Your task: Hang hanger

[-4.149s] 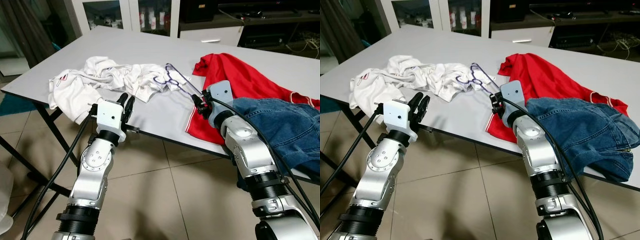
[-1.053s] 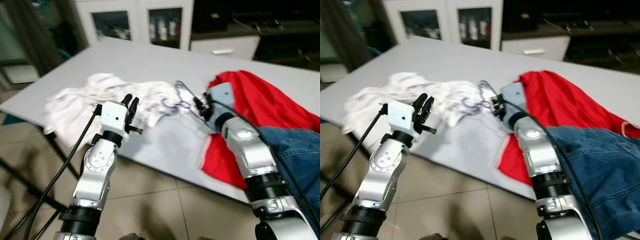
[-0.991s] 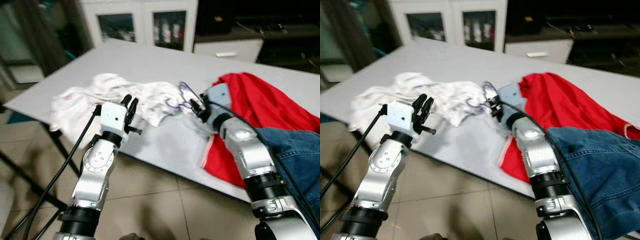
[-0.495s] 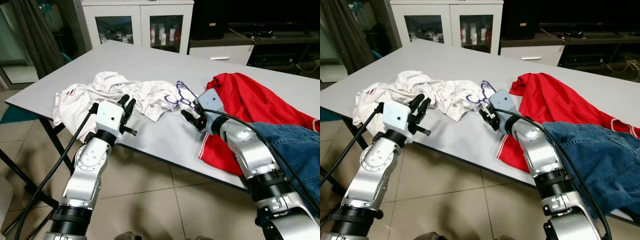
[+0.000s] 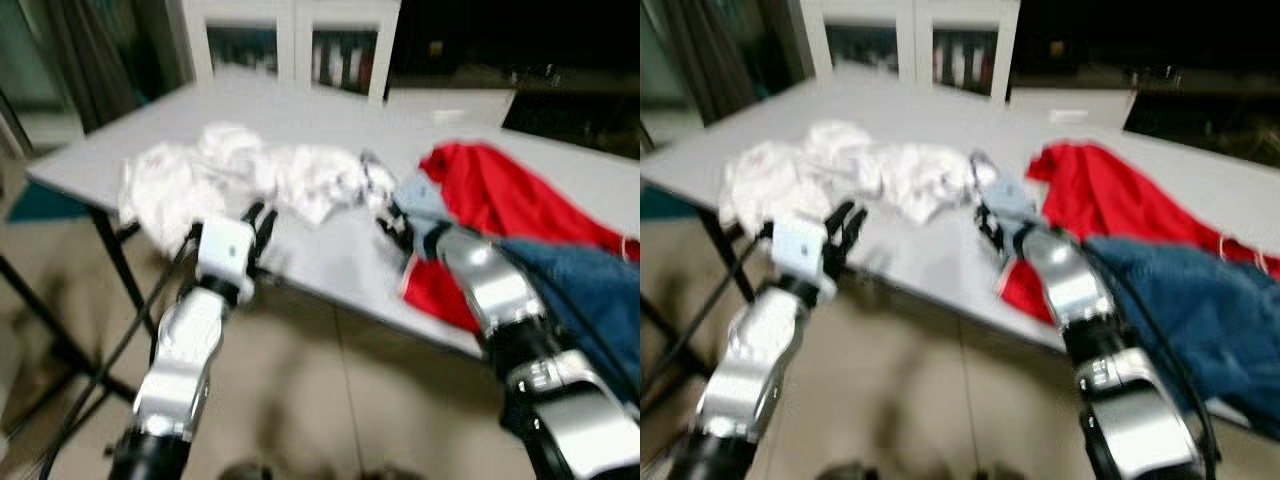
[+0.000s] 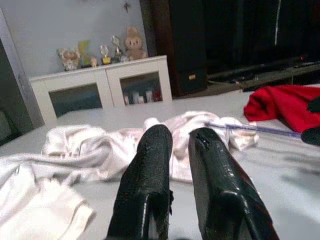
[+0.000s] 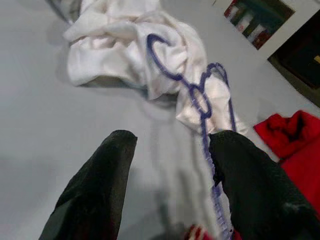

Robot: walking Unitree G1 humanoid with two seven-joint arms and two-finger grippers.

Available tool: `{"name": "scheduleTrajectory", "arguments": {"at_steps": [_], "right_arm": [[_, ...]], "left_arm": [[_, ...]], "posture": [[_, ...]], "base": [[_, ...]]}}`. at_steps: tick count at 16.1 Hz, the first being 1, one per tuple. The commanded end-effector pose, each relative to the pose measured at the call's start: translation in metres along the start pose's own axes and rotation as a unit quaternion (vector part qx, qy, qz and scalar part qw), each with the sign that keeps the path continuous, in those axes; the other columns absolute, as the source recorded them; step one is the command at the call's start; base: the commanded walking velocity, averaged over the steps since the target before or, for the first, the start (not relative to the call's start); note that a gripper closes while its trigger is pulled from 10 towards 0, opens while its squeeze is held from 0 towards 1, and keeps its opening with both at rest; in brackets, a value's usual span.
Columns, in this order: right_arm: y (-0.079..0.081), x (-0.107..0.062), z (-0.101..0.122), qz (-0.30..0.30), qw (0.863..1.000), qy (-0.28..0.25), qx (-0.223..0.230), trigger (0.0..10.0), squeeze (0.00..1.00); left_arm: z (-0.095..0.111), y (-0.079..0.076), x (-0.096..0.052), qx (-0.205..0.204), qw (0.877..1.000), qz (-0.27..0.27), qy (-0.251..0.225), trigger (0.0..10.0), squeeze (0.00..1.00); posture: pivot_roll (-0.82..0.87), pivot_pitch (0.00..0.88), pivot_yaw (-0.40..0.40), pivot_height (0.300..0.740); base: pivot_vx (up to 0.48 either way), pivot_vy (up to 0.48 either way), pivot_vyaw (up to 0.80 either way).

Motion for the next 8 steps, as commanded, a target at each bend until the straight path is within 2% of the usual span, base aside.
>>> {"name": "scheduleTrajectory", "arguments": {"at_steps": [1, 5, 8], "right_arm": [[-0.010, 0.000, 0.009, -0.019, 1.000, -0.017, 0.002, 10.0, 0.00], [-0.023, -0.002, 0.001, -0.095, 0.995, -0.008, 0.030, 10.0, 0.00], [-0.021, -0.001, -0.009, -0.101, 0.995, 0.010, 0.024, 10.0, 0.00]], "left_arm": [[0.004, -0.001, 0.002, 0.005, 1.000, -0.001, -0.004, 10.0, 0.00], [0.006, 0.000, 0.002, 0.010, 1.000, -0.001, -0.007, 10.0, 0.00], [0.007, 0.000, 0.004, 0.012, 1.000, -0.005, -0.007, 10.0, 0.00]], "posture": [[-0.05, 0.022, -0.031, 0.740], [-0.05, 0.021, -0.020, 0.740], [-0.05, 0.022, -0.015, 0.740]], "base": [[0.000, 0.000, 0.00], [0.000, 0.000, 0.00], [0.000, 0.000, 0.00]]}}
Point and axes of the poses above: a point about 5 cm out from each wrist's last joint towards the gripper, its own x axis pointing out of the wrist towards the gripper, its own z axis along the axis of the wrist's last joint, y = z × x, the point moved 1 cm from there along x, pointing out of the wrist towards the gripper, and after that the axes turned 6 degrees about -x, right-handed, at the moved point
